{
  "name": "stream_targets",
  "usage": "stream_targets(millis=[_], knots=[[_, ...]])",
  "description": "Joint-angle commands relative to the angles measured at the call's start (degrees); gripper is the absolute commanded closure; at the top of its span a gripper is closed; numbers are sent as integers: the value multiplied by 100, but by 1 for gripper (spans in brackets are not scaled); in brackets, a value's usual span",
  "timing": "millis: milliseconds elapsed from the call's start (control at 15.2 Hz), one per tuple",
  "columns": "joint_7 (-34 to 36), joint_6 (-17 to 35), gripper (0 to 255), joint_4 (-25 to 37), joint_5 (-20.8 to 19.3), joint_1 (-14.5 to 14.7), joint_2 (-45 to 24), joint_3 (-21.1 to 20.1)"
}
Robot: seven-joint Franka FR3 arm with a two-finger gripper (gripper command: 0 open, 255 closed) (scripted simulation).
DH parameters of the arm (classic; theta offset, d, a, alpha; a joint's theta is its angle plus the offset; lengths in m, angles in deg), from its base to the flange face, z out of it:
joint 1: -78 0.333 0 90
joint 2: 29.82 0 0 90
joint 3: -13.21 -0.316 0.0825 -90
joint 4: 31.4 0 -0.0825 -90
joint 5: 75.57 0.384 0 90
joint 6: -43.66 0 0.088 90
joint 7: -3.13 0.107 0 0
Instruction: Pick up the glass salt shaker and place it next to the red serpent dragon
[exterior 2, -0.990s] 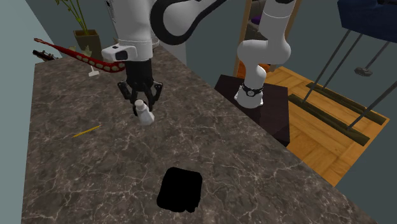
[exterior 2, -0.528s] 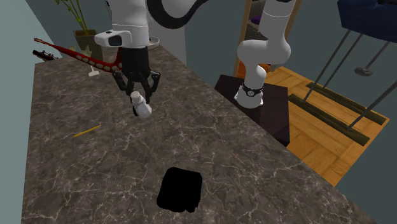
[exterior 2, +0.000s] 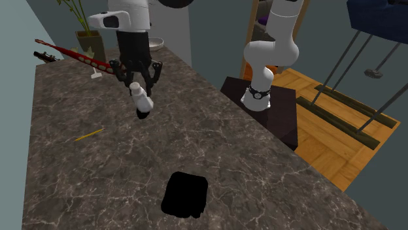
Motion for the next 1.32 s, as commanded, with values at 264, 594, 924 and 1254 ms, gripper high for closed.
stream_targets(millis=[264, 594, 924, 1254], knots=[[102, -458, 255, 477, -33, -47, -18, 24], [158, -861, 255, 930, 0, -123, -91, 41], [192, -1293, 255, 1443, 90, -243, -220, 56], [211, -1762, 255, 2033, 243, -424, -410, 65]])
